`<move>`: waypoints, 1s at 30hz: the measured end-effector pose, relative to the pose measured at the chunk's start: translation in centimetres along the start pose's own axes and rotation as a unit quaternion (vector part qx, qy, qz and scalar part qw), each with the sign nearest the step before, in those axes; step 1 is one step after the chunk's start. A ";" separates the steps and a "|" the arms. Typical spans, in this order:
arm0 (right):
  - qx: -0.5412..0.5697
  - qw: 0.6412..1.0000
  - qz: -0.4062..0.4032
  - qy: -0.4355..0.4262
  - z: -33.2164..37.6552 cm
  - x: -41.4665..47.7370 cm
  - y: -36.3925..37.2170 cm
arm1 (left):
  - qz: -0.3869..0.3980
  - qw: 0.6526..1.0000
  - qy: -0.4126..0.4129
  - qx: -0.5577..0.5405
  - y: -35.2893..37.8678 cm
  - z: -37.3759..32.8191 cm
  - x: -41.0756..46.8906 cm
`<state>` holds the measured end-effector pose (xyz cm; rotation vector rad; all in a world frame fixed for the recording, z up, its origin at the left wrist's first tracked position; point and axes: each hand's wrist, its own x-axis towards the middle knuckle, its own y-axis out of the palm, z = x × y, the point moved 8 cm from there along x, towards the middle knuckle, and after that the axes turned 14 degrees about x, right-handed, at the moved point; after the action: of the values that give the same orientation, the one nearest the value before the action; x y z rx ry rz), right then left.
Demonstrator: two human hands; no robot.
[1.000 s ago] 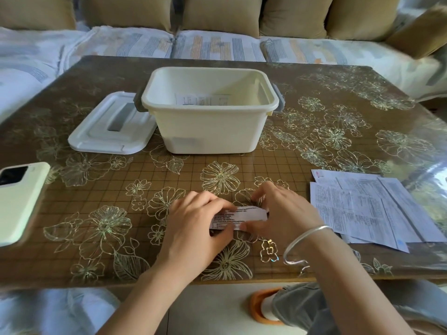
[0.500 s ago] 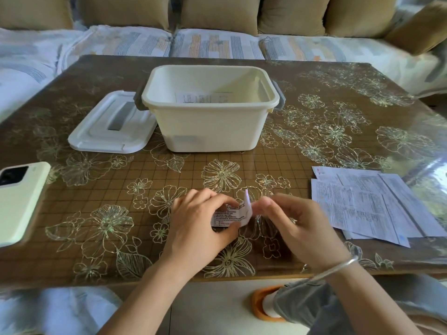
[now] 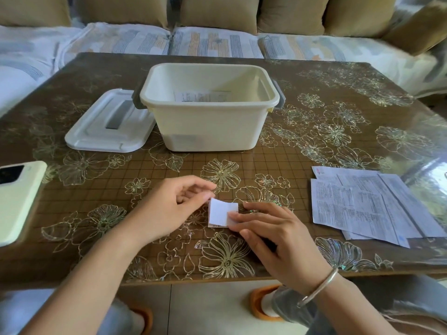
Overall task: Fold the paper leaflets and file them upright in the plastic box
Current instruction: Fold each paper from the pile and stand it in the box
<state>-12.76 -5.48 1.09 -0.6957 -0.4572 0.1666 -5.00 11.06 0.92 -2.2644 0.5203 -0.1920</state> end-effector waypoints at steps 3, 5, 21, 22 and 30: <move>0.002 1.000 0.009 0.002 0.0 0.6 0.0 | -0.017 0.997 -0.008 0.071 0.1 -0.5 0.3; 0.004 1.000 0.015 0.012 -0.1 1.6 -0.2 | 0.002 0.986 0.005 0.168 0.7 -1.5 0.5; -0.122 0.970 0.150 0.147 0.1 7.1 1.4 | 0.106 0.950 -0.007 0.292 1.1 -2.9 1.6; -0.123 0.972 0.138 0.142 0.3 7.1 1.2 | 0.091 0.954 0.004 0.285 0.9 -3.1 1.4; -0.053 0.995 -0.045 0.065 4.0 11.3 -5.8 | -0.086 0.984 0.090 0.128 -6.9 -6.9 2.2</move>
<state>-4.51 -4.22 11.50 -0.7835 -0.3737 0.0114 -2.97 9.70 10.61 -2.0479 0.3680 -0.5259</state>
